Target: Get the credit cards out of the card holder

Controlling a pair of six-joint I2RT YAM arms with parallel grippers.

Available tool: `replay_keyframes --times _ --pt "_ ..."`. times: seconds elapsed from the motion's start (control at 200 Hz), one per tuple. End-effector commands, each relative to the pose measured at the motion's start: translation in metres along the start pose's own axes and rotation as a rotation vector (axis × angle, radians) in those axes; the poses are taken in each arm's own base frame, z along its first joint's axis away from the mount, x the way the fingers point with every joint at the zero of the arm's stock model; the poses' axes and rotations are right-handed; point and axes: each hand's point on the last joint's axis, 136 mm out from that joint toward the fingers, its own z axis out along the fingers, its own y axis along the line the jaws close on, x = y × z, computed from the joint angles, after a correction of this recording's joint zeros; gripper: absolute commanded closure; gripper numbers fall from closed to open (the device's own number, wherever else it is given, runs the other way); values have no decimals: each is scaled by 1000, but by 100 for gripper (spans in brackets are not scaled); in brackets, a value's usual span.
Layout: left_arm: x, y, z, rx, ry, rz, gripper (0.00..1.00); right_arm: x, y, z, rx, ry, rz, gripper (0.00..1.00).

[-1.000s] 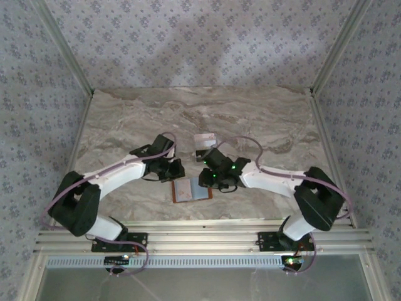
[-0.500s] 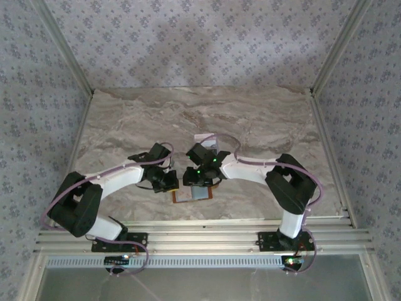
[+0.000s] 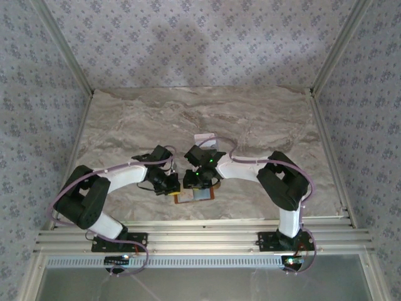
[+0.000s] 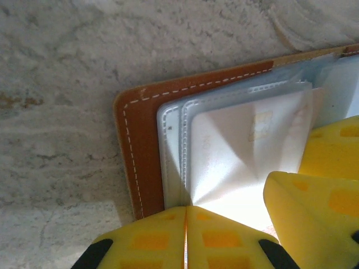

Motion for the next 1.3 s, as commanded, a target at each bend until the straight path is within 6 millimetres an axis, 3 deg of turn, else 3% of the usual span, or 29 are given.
replay_keyframes --times 0.0,0.38,0.595,1.294 --pt "12 32 11 -133 49 -18 92 7 4 2 -9 34 -20 72" --pt "15 42 16 -179 70 -26 92 -8 33 -29 -297 -88 16 80" --pt "16 45 18 -191 77 -31 92 -8 39 -32 -424 -95 44 83" --pt "18 52 20 -217 86 -39 92 -7 2 -33 -369 -146 119 94"
